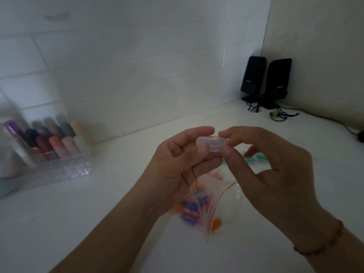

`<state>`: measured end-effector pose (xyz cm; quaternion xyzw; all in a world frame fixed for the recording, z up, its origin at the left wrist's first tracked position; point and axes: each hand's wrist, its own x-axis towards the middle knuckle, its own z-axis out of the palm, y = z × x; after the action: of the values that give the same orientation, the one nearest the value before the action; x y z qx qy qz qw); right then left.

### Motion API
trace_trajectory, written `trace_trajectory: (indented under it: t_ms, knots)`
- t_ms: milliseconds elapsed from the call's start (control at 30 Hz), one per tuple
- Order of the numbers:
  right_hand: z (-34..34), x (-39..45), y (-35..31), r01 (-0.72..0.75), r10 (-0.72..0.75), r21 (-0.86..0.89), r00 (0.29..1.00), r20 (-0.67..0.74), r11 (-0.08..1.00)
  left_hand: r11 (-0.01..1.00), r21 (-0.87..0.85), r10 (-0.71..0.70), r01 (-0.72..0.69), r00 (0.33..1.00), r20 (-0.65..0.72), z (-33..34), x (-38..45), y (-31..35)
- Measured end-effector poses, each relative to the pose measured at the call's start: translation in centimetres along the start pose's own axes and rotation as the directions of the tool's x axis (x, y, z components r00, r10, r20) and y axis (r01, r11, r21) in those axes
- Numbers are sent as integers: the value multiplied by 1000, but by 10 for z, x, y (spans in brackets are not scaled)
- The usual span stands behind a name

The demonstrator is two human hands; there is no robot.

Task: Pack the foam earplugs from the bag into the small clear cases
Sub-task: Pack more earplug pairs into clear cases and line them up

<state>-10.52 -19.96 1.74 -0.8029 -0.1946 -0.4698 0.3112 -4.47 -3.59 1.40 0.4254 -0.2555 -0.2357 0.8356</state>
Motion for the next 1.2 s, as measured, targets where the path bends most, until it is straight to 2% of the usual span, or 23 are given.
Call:
trace_trajectory:
  t_ms: [200,400,500,567,633,667,733,767,800,833,867,900,933,967,1000,1067,1100,1200]
  knots:
    - [-1,0,3,35,-29,-119,998,49,992,997,67,52,-47,996,-77,2,1,1]
    - [2,0,5,-49,61,-158,995,76,986,988,153,26,-6,992,-125,4,1,-1]
    - [1,1,3,-135,144,-118,987,75,984,973,231,4,11,998,-66,4,1,-2]
    - [1,3,1,-193,197,-50,976,95,980,940,341,-23,9,999,37,2,-1,-4]
    - [-1,4,1,-161,165,-35,978,130,986,926,377,-37,-4,994,103,1,-2,-4]
    - [-4,5,1,-146,149,-27,980,133,989,937,350,-32,5,997,73,1,-2,-2]
    - [-16,8,1,-147,144,23,983,114,989,977,209,-30,45,997,-75,-1,2,5]
    - [-24,11,1,-164,151,73,977,149,984,991,122,-37,56,987,-154,-4,4,8]
    - [-33,13,1,-203,166,126,952,257,971,997,38,-55,65,973,-224,-7,7,11]
    - [-40,16,0,-269,177,160,883,434,950,996,-42,-82,73,956,-280,-10,8,14]
    - [-44,16,-1,-333,172,138,749,640,933,990,-112,-116,84,940,-322,-12,10,16]
    - [-45,15,0,-351,159,71,584,796,934,984,-153,-145,96,924,-353,-15,10,17]
    - [-41,12,0,-298,155,-10,466,871,954,981,-162,-165,111,911,-377,-16,11,17]
    - [-35,8,0,-192,162,-88,411,897,977,980,-153,-177,125,903,-392,-17,11,17]
    - [-27,4,1,-94,178,-153,409,895,984,981,-139,-182,137,899,-399,-17,11,16]
    - [-14,-3,-1,17,226,-268,491,842,963,982,-109,-184,153,900,-395,-17,10,15]
    - [-10,-6,-2,30,247,-306,521,817,951,982,-95,-185,161,903,-388,-17,10,15]
    - [-3,-8,-3,18,309,-376,534,787,926,982,-70,-188,175,909,-372,-16,10,14]
